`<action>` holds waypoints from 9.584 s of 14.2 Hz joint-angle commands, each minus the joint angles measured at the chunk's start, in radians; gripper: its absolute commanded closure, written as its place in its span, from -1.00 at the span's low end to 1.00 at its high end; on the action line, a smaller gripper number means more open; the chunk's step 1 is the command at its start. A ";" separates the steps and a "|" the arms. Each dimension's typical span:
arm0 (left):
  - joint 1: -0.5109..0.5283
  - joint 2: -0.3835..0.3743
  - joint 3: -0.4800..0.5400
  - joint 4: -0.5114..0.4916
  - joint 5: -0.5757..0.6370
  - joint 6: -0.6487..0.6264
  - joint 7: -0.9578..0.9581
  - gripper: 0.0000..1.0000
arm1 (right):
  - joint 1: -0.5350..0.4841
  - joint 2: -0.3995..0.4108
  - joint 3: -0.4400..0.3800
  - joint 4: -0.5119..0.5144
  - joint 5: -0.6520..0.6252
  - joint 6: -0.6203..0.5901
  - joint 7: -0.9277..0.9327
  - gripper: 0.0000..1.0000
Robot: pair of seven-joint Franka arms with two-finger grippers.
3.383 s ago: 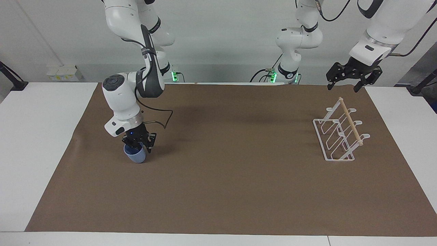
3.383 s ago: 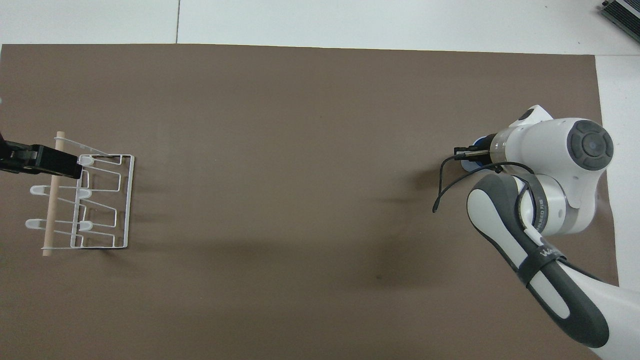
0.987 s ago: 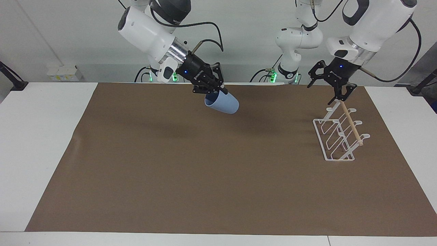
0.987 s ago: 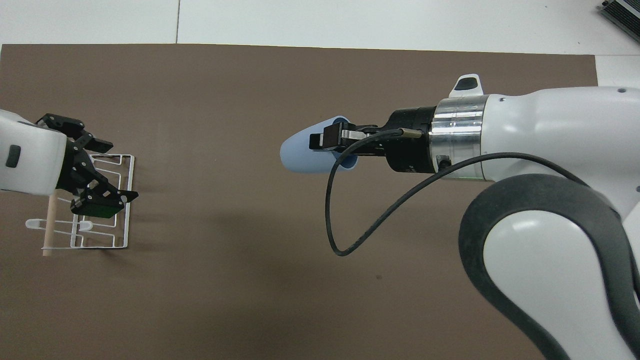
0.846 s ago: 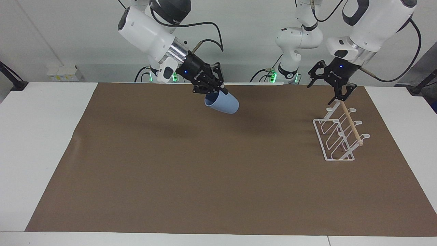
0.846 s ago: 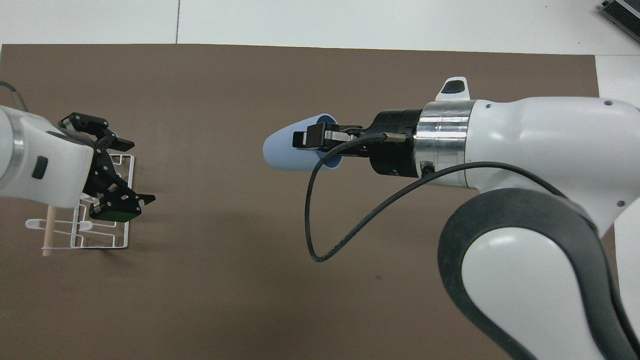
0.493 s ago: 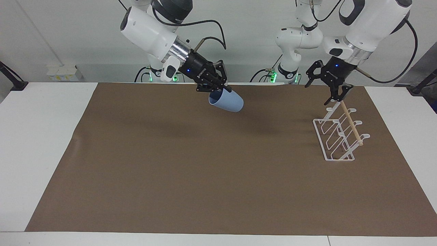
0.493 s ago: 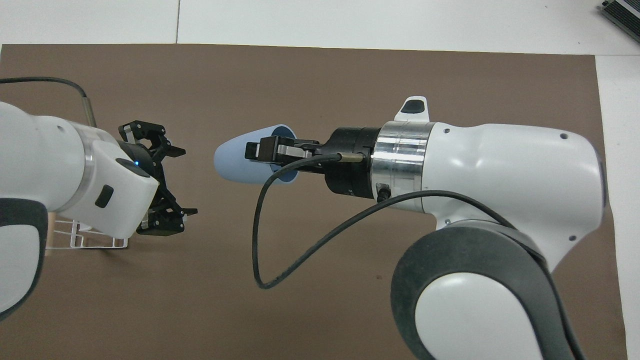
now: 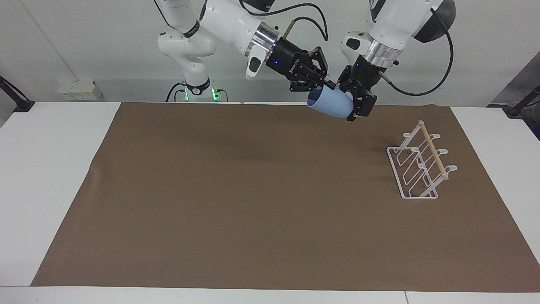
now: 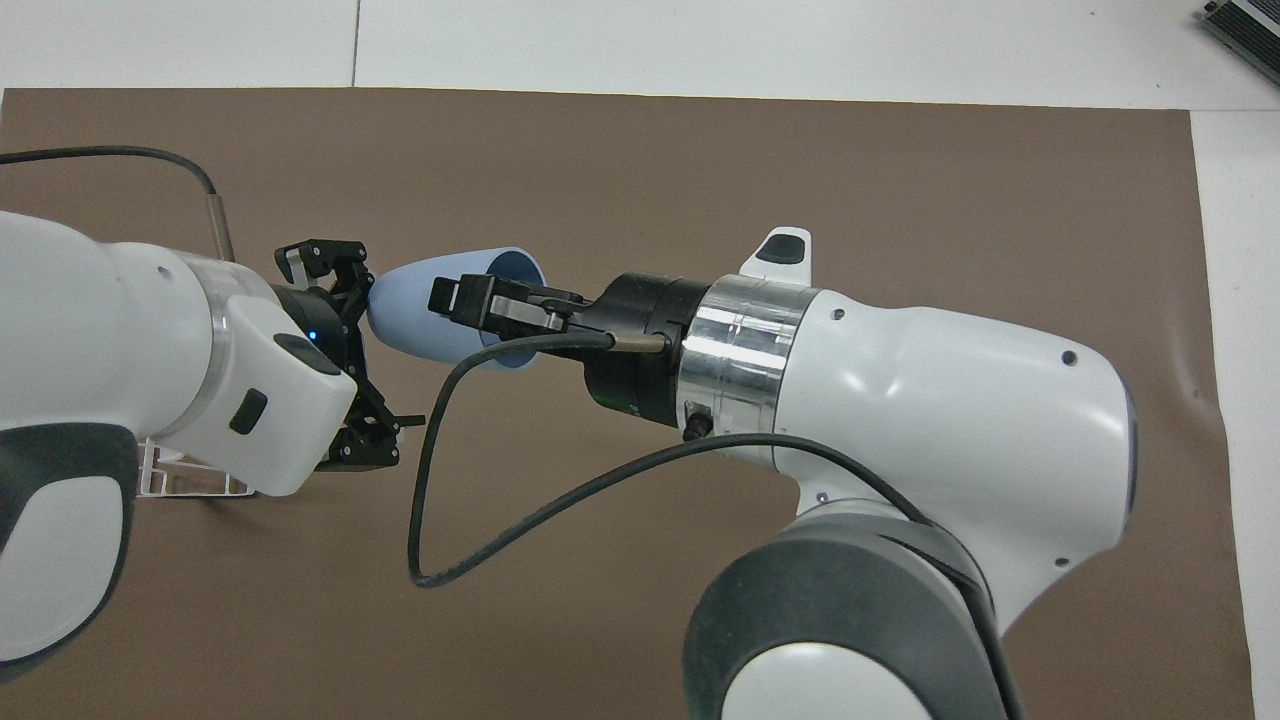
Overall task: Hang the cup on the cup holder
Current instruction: 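Close the left gripper on the cup held by the right gripper, then open the right gripper and withdraw it while the left gripper holds the cup, then move the cup with the left gripper over the wire rack, then lower the cup onto the rack peg and open the left gripper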
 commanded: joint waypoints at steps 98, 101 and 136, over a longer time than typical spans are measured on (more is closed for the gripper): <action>0.183 0.193 -0.023 -0.296 1.415 0.019 -0.289 1.00 | -0.434 -0.212 -0.168 -0.093 -0.988 -0.808 -0.168 -1.00; 0.194 0.193 -0.023 -0.299 1.412 0.030 -0.289 1.00 | -0.434 -0.212 -0.168 -0.093 -0.988 -0.807 -0.168 -1.00; 0.313 0.233 -0.010 0.451 0.189 -0.442 -0.973 -1.00 | -0.434 -0.212 -0.168 -0.093 -0.988 -0.808 -0.168 -1.00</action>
